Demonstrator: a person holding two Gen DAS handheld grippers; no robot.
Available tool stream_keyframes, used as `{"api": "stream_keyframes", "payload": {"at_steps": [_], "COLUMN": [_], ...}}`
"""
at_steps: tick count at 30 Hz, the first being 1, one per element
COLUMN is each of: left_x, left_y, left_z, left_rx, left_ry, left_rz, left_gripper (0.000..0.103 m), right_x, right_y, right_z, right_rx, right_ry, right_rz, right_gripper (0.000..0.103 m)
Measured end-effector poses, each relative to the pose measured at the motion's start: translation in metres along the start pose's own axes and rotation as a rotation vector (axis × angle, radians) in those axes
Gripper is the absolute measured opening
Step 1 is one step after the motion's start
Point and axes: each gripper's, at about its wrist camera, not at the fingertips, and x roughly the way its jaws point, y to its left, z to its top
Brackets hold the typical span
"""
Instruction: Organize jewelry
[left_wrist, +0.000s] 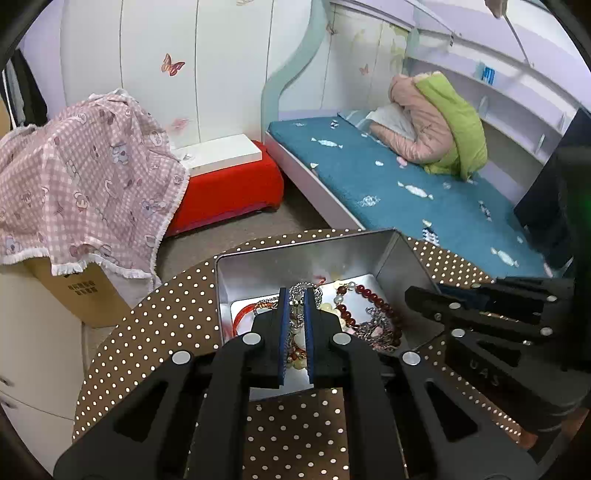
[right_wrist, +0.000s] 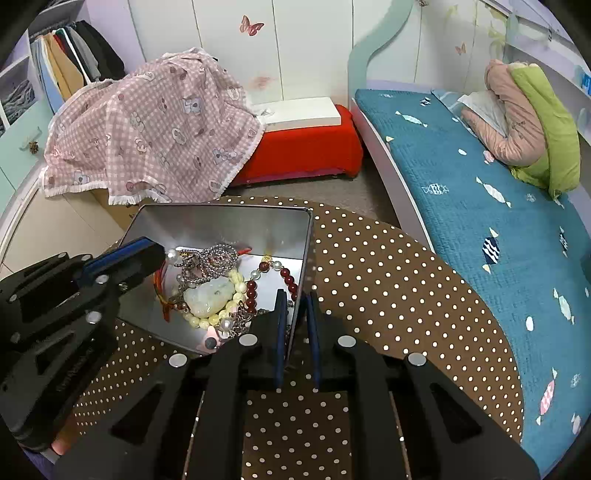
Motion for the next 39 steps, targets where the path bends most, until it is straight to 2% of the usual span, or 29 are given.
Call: {"api": "stream_keyframes", "payload": {"at_steps": [9, 11, 13, 14, 15, 16, 17, 19, 21, 26, 27, 31, 36, 39], "left_x": [0.006, 0.004, -0.002, -0.005, -0.010, -0.014, -0.021, -0.033, -0.049, -0.097, -0.109, -0.170, -0.231, -0.260], "left_y": [-0.004, -0.005, -0.007, -0.008, -0.009, -0.009, -0.008, -0.004, 0.001, 0.013, 0.014, 0.014, -0.005, -0.012], "left_z": [-0.006, -0.007, -0.008, -0.007, -0.007, -0.007, -0.008, -0.007, -0.008, -0.020, -0.024, -0.052, -0.090, -0.106], "left_rx": [0.019, 0.018, 0.022, 0.025, 0.027, 0.027, 0.025, 0.013, -0.013, -0.074, -0.082, -0.136, -0.111, -0.116], "left_ry": [0.022, 0.022, 0.003, -0.009, -0.025, -0.035, -0.055, -0.077, -0.111, -0.163, -0.177, -0.275, -0.367, -0.411], "left_rz": [0.013, 0.014, 0.020, 0.027, 0.035, 0.038, 0.047, 0.061, 0.081, 0.113, 0.113, 0.103, 0.127, 0.145], "left_gripper": [0.009, 0.023, 0.048, 0.052, 0.062, 0.069, 0.069, 0.080, 0.088, 0.089, 0.089, 0.095, 0.098, 0.098], "right_x": [-0.002, -0.004, -0.006, -0.008, -0.011, -0.013, -0.017, -0.026, -0.040, -0.092, -0.108, -0.158, -0.207, -0.231], "right_y": [0.000, -0.002, -0.003, -0.004, -0.005, -0.005, -0.005, -0.007, -0.010, -0.005, -0.002, 0.021, 0.057, 0.070], "right_z": [0.000, 0.000, 0.000, 0.000, 0.000, 0.000, 0.000, 0.000, -0.002, -0.020, -0.027, -0.059, -0.103, -0.129], "right_rx": [0.022, 0.026, 0.033, 0.037, 0.043, 0.049, 0.055, 0.061, 0.069, 0.045, 0.037, -0.038, -0.123, -0.144], "right_ry": [0.002, 0.003, -0.001, -0.004, -0.009, -0.017, -0.028, -0.048, -0.077, -0.203, -0.245, -0.367, -0.506, -0.585], "right_rz": [0.026, 0.032, 0.038, 0.042, 0.050, 0.059, 0.059, 0.046, 0.053, 0.021, 0.000, -0.026, -0.034, -0.063], "right_gripper": [0.013, 0.013, 0.013, 0.013, 0.015, 0.021, 0.025, 0.041, 0.052, 0.065, 0.070, 0.085, 0.093, 0.093]}}
